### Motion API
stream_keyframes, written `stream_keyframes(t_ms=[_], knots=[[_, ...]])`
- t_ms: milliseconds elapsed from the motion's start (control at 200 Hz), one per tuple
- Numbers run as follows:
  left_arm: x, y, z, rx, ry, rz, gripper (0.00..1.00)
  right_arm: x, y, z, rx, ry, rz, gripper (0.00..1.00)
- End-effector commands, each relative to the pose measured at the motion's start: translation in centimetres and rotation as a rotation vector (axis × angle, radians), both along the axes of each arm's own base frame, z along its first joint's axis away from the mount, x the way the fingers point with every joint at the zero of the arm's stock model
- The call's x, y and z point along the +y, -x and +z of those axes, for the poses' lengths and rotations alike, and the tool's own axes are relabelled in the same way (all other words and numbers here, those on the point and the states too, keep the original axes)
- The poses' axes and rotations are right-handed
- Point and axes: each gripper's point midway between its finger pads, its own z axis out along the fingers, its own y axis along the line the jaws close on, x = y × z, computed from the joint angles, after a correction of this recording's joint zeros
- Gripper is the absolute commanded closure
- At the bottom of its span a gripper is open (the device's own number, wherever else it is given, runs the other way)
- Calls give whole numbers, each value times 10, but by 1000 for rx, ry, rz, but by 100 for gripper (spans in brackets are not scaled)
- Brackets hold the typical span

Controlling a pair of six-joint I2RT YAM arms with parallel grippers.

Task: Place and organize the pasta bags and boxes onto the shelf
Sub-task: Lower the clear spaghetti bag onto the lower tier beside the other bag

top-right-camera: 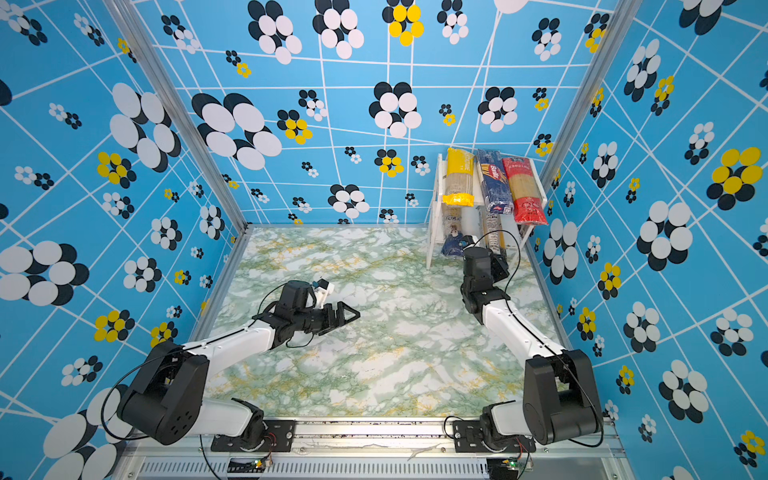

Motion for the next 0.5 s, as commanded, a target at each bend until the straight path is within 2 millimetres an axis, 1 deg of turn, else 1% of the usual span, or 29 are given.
stream_keyframes(t_ms=[0, 325, 495], knots=[[3, 1, 6, -17, 3, -6, 1, -7, -14, 82, -304, -45, -59, 100], [3, -1, 7, -16, 5, -5, 1, -11, -27, 76, -279, -25, -70, 100], [4, -2, 9, -17, 3, -3, 1, -14, -30, 76, -281, -23, -77, 100]])
